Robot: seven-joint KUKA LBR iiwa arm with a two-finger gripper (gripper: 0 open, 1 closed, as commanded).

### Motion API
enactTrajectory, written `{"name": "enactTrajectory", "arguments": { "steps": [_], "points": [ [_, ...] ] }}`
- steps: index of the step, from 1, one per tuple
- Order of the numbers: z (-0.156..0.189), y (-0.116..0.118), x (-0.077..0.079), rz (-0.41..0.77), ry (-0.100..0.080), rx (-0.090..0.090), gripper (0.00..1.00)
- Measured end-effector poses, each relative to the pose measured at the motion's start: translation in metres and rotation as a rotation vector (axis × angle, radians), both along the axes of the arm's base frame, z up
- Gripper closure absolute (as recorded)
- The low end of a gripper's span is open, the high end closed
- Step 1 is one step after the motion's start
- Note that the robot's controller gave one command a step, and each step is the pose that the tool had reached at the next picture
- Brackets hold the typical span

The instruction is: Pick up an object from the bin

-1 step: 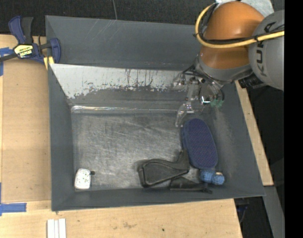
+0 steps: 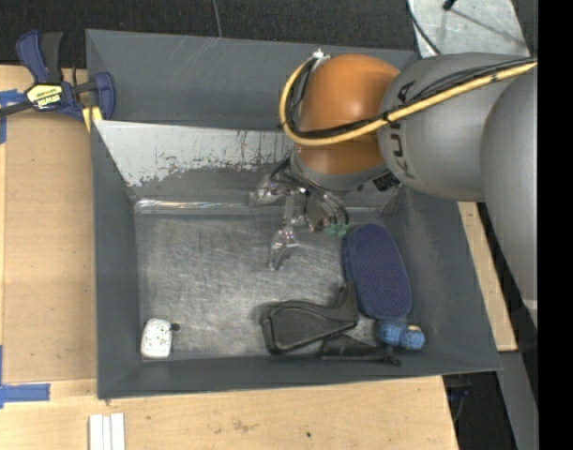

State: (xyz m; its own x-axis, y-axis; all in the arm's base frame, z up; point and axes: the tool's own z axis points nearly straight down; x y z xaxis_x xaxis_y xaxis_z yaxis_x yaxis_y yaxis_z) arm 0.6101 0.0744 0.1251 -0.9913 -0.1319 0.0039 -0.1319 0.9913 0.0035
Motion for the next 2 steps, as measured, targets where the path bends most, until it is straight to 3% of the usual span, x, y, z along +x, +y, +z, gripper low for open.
{"name": "enactTrajectory", "arguments": {
  "steps": [1, 2],
  "points": [
    [0.001, 0.027, 0.008, 0.063, -0.01, -0.001, 0.0],
    [-0.052, 0.004, 0.017, 0.11, -0.012, 0.0, 0.0]
  ]
}}
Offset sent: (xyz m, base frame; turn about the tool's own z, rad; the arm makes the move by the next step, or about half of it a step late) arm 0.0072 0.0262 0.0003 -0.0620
